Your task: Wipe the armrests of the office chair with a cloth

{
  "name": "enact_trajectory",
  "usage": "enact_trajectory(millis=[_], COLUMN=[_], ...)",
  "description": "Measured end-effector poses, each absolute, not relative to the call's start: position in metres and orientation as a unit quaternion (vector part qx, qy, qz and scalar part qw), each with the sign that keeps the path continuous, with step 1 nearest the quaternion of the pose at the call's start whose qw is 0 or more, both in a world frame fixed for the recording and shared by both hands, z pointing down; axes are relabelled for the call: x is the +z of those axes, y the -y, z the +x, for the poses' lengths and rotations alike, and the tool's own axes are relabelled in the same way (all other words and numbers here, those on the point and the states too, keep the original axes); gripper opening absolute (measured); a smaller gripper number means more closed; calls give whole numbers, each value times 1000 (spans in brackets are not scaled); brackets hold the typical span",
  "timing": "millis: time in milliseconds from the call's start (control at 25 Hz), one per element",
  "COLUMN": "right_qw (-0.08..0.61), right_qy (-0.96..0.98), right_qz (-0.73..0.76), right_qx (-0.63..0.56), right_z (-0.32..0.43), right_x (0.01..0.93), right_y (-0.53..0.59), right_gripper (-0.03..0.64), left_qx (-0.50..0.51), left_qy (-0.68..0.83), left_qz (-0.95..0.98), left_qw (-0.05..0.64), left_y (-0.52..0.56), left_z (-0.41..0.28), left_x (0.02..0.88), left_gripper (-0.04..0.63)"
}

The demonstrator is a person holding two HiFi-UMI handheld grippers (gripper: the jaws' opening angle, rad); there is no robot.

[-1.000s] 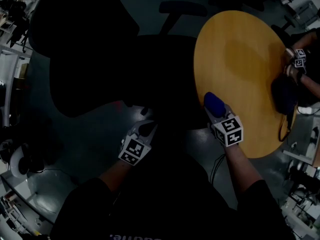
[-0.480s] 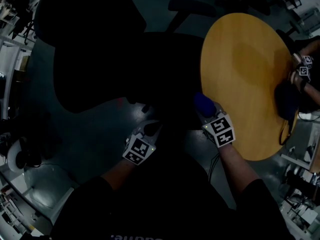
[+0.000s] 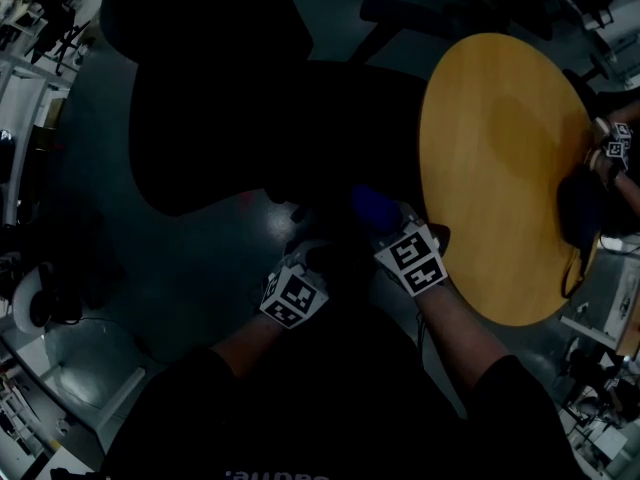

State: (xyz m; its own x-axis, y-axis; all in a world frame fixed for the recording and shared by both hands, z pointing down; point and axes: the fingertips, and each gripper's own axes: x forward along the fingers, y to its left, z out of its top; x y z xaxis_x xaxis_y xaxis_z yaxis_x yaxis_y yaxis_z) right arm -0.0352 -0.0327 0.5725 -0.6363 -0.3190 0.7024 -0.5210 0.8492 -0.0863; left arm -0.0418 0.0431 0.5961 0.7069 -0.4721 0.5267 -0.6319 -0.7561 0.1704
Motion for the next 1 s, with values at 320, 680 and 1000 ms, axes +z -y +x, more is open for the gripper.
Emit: enact_trajectory(millis=[320, 680, 1000], right_qw=[342, 286, 260], right_qy=[905, 918, 899], right_qz=[205, 205, 306], right_qx=[150, 181, 177], right_z=[-92, -97, 5], right_x=[568, 542, 512], right_y=[18, -6, -11], right_gripper=[106, 106, 106], left_qx=[237, 237, 246], left_qy=[296, 289, 276], left_qz=[908, 911, 915], left_qw=[176, 175, 164], left_y=[-44, -41, -34], left_z=[-52, -64, -62], left_x=[601, 603, 601], left_gripper=[14, 14, 14])
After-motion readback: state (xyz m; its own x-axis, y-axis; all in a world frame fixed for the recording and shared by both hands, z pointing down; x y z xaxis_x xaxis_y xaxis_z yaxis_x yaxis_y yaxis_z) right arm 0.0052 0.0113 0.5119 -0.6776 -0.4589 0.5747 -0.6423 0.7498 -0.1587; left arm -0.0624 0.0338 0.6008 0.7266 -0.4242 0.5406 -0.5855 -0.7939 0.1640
